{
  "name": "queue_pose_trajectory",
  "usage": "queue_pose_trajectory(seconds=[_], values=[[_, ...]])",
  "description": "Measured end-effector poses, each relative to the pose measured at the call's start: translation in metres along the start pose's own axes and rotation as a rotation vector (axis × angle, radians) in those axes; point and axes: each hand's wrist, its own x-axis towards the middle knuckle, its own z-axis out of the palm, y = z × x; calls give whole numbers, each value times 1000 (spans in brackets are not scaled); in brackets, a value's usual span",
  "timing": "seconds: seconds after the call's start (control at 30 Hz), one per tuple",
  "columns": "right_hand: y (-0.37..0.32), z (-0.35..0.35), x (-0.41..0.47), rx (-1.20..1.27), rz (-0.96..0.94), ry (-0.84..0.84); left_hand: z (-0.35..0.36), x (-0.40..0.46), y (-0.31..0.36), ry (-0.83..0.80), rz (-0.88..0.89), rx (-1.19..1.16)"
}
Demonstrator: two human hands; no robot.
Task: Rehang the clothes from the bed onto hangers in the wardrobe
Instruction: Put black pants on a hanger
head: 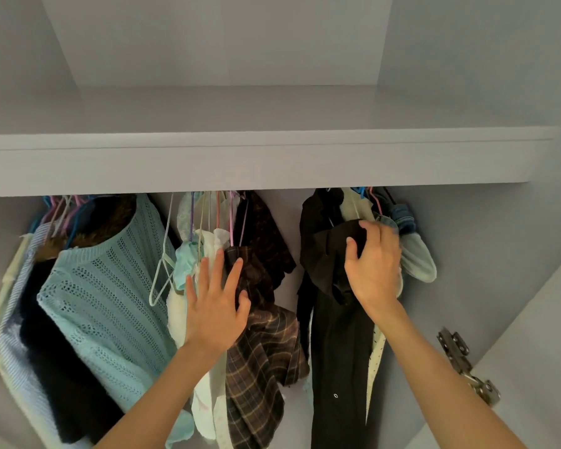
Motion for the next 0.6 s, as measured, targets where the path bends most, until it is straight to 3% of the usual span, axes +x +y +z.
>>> queue_pose_trajectory(seconds=[0.1,0.23,0.4,0.6], values=[[-22,5,-16,18,-174,-77,-1,-16,-1,37,26,-56],[-42,17,-47,162,-317,-378,-9,-53,-3,85,3,-40],[-71,15,-98,254,-552,-592,-21,-132,-19,35,-217,48],[-158,4,-174,436,-848,-771,-65,-249,-45,15,-582,139]])
